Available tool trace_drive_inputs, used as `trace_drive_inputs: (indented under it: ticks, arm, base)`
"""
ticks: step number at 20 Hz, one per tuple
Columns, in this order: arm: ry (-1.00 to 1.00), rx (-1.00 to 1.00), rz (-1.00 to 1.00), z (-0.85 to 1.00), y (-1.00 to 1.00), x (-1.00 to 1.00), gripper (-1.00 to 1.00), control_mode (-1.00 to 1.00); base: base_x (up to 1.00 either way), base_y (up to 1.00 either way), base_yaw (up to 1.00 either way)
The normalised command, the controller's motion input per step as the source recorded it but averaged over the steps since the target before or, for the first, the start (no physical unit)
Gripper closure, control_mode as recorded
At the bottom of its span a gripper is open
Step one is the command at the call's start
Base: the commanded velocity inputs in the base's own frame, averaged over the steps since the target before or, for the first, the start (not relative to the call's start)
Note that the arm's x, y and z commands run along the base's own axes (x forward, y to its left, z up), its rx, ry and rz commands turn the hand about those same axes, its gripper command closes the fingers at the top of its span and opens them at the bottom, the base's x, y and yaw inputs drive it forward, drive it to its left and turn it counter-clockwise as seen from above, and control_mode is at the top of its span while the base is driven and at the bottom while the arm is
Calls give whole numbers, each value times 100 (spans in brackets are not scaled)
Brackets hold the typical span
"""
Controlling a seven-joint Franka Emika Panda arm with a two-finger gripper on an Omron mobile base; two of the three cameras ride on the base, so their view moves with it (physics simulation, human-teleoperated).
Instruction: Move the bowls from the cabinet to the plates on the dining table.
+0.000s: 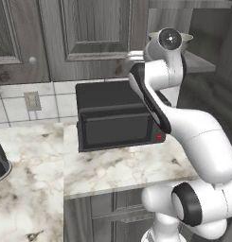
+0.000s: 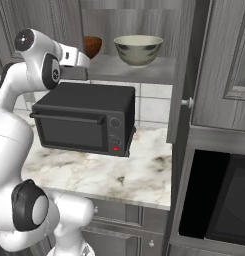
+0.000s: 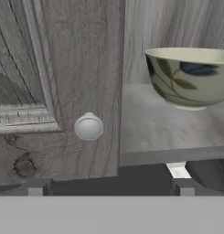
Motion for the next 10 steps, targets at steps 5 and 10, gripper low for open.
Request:
trace_drive_inputs:
  ticks: [5, 10]
  arm:
    - [-1, 0, 0, 0, 12, 32, -100, -100]
    - [0, 0, 0, 0, 10, 38, -100, -100]
  base:
    - [0, 0, 0]
    - [0, 0, 0]
